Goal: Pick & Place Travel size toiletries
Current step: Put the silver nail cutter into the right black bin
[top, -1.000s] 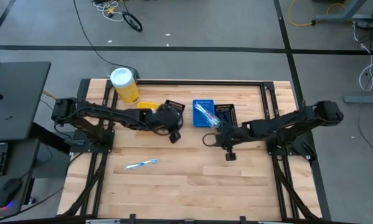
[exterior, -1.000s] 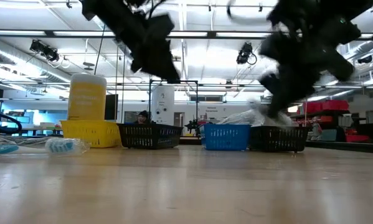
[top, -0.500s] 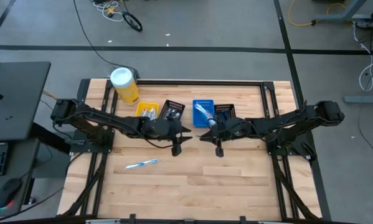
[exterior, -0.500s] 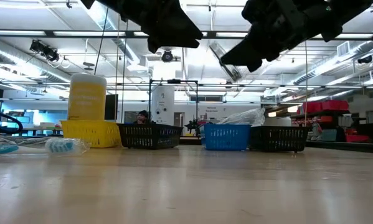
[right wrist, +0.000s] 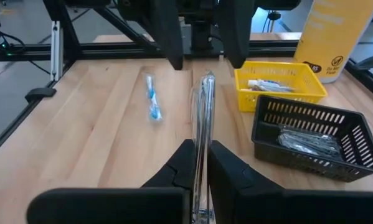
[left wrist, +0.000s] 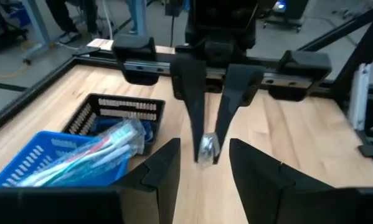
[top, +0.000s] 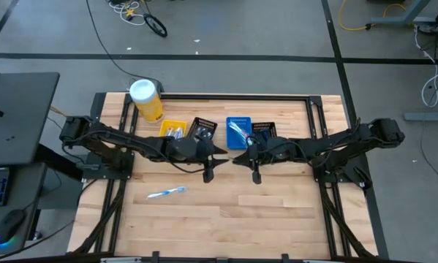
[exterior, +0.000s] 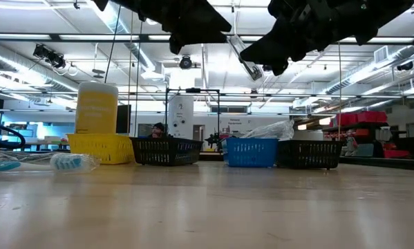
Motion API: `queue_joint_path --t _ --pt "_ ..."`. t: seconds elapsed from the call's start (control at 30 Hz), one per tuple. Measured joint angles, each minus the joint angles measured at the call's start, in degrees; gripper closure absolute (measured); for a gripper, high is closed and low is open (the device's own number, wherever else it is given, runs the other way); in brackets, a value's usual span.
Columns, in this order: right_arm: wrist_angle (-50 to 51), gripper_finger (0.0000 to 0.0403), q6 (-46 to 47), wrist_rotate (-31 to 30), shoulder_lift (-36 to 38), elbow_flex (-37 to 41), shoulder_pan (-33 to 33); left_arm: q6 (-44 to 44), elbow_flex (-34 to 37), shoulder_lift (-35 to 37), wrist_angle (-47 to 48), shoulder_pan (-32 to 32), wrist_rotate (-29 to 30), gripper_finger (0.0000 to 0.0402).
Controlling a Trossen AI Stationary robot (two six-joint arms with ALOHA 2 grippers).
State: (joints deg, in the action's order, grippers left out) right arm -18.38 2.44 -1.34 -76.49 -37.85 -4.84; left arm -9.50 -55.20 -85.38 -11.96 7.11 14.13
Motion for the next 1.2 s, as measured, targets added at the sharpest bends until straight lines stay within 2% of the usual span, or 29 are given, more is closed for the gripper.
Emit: queue_joint_path --t 0.27,0.47,0.6,1.0,1.2 --pt "-2.19 0.0377 -0.31 0.00 0.00 0.00 0.00 -1.08 0.02 -0.01 -2.69 0.00 -0.80 0.0256" --pt "-2.39 0.0377 -0.91 -0.01 0.00 0.00 0.00 -0.91 -0.53 -5.80 -7.16 -0.02 -1.59 0.0256" --pt "-1.15 0.0377 -0.92 -0.01 0.00 0.04 0.00 -0.35 -0.39 -6.71 -6.25 -0.02 -0.18 0.0258" --pt "-0.50 0.0377 -1.59 -1.49 0.00 0.04 0.00 -0.15 -0.42 -6.49 -7.07 -0.02 0.46 0.0318" --pt "0.14 0.0377 -1.60 -1.49 0.00 0.04 0.00 1.02 -0.42 -6.47 -6.85 -0.02 0.21 0.0333"
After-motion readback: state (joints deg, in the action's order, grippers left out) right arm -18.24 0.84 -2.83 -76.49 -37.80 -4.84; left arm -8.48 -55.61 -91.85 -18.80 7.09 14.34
